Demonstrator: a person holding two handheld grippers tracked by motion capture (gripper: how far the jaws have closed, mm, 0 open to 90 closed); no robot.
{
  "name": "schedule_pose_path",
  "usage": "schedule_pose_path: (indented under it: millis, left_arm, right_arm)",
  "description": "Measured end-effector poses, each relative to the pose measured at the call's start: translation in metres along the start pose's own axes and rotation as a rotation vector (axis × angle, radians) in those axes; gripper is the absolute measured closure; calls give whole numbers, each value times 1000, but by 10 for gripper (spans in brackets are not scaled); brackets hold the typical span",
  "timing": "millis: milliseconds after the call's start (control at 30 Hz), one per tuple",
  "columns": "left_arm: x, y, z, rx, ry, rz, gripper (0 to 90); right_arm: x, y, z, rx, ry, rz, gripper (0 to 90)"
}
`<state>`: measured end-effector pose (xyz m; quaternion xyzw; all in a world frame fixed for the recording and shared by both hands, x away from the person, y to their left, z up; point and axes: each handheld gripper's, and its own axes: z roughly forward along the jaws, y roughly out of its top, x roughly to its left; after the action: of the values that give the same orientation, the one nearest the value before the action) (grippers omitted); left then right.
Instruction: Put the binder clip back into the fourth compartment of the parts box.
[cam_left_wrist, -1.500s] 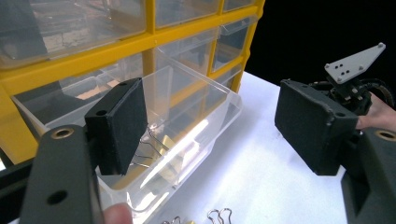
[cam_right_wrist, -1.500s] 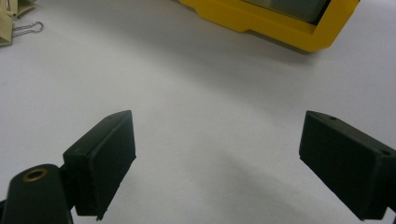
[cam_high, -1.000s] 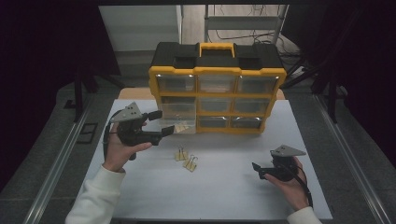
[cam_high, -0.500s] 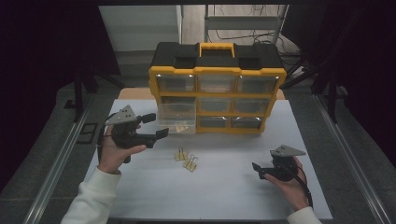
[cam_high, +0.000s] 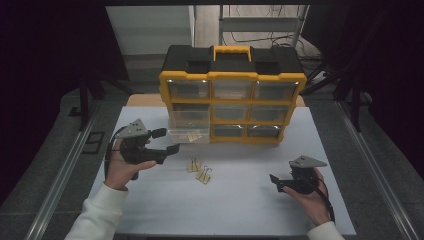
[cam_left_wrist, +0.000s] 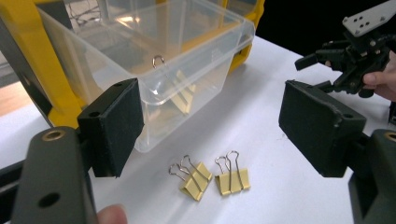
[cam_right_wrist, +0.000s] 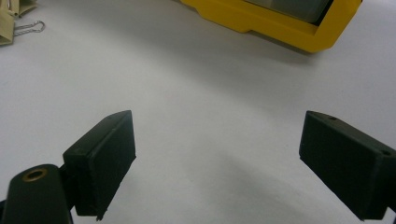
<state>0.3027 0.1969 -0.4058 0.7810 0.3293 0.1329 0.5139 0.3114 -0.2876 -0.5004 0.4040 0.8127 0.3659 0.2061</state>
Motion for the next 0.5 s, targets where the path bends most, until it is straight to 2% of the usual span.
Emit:
schedule_pose_path:
  millis: [200, 500]
  left_arm:
    - [-1, -6, 5, 32, -17, -6, 220]
    - [3, -13, 12, 66, -12, -19, 221]
  right_arm:
    - [0, 0, -1, -3, 1, 2, 113]
    - [0, 0, -1, -5, 5, 1, 112]
